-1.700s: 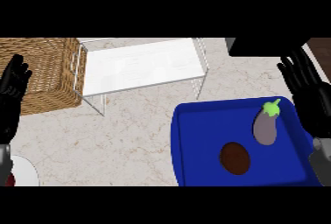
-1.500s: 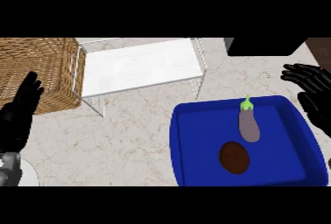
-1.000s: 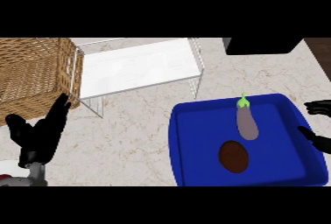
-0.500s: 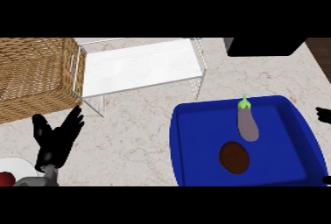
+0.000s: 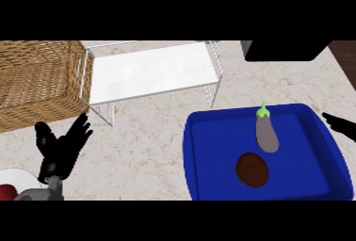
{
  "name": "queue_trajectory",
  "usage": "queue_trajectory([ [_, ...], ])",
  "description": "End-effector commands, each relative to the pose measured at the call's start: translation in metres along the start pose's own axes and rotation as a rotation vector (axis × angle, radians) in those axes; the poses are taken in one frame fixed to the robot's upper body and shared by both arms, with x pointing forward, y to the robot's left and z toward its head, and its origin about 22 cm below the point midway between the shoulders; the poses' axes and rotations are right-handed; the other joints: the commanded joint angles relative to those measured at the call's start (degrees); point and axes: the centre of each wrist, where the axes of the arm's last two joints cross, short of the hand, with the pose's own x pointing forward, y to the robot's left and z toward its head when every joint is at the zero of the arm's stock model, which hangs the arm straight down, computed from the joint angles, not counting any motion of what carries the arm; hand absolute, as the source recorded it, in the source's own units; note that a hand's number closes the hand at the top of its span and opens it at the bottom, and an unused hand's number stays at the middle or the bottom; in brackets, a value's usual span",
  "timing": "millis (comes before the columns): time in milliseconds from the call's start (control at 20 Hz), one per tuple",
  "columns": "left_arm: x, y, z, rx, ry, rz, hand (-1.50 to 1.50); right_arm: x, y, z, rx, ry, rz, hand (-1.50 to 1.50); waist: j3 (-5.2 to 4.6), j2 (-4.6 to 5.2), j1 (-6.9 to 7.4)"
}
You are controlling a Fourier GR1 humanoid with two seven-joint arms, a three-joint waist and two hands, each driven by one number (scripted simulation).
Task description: Pick the cupcake from the tray and place it in the tiered shelf
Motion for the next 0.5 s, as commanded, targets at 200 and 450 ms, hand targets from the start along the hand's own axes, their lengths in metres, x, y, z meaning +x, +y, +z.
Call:
queue_trajectory([
  [200,0.010,-0.005,0.005,-0.029,0.015,-0.014,0.00,0.058,0.041,-0.021,-0.093,0.161,0.115,-1.50,-0.05,0.29,1.09],
  [450,0.006,-0.022,-0.006,-0.009,0.006,-0.002,0.00,0.060,0.069,-0.044,-0.043,0.245,0.160,-1.50,-0.03,0.35,0.85],
])
